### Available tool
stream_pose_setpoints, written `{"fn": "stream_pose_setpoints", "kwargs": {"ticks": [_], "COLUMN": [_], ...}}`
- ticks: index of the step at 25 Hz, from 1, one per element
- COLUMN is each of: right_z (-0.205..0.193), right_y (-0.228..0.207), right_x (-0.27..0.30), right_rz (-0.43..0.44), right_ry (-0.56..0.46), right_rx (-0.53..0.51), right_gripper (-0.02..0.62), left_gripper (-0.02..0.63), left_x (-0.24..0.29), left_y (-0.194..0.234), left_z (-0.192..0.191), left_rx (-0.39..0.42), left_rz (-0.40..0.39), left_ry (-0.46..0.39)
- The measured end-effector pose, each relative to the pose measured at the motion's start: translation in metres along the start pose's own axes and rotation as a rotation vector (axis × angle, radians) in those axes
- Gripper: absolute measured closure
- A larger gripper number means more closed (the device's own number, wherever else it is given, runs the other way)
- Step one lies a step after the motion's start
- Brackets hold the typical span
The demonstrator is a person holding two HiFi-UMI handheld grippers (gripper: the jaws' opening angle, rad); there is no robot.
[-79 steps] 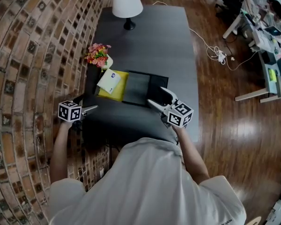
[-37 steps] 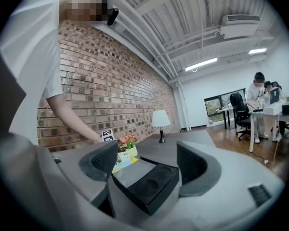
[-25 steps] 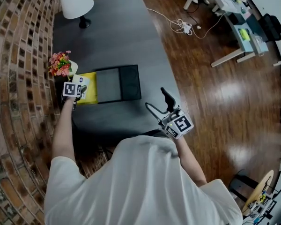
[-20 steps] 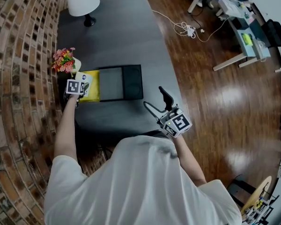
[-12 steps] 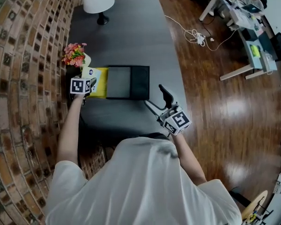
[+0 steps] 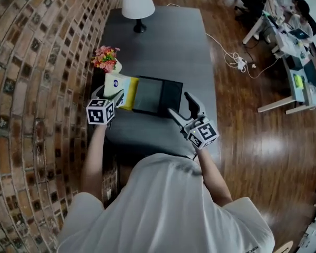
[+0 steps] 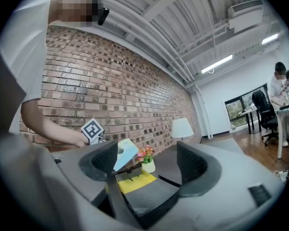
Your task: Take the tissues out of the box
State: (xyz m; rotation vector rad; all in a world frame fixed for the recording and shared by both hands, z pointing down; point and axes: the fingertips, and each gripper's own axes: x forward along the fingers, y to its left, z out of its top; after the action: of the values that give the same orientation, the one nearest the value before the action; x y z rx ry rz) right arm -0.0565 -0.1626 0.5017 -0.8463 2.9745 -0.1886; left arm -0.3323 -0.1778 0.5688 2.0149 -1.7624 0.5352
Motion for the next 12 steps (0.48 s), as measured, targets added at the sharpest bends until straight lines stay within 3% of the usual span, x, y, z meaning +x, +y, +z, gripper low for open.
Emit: {"fn": "stream_pose_setpoints", "kwargs": {"ticks": [4,7,12], "right_z": [0.007,0.011,0.016], "right_y": [0.002,-0.001,-0.007], "right_x": [0.004,0.001,-0.009], "right_rz": [0.008,-0.047,-0.17], "right_ry": [-0.019,-0.032,-0.04], "right_rx": [0.0,-0.018,-0.093], "right_gripper": [0.216,0.216,0.218], "left_gripper": [0.238,0.238,0.238], "left_x": [-0.04,-0.067,-0.087], "left_y": [-0.019,-0.03,-0.05], "left_z": [0.019,0.026,0.009], "left_rx": [0.0,-0.011,-0.018], "left_rz": [0.039,0.087,0.149], "left_ry": [-0.17,-0.294,-0.356]}}
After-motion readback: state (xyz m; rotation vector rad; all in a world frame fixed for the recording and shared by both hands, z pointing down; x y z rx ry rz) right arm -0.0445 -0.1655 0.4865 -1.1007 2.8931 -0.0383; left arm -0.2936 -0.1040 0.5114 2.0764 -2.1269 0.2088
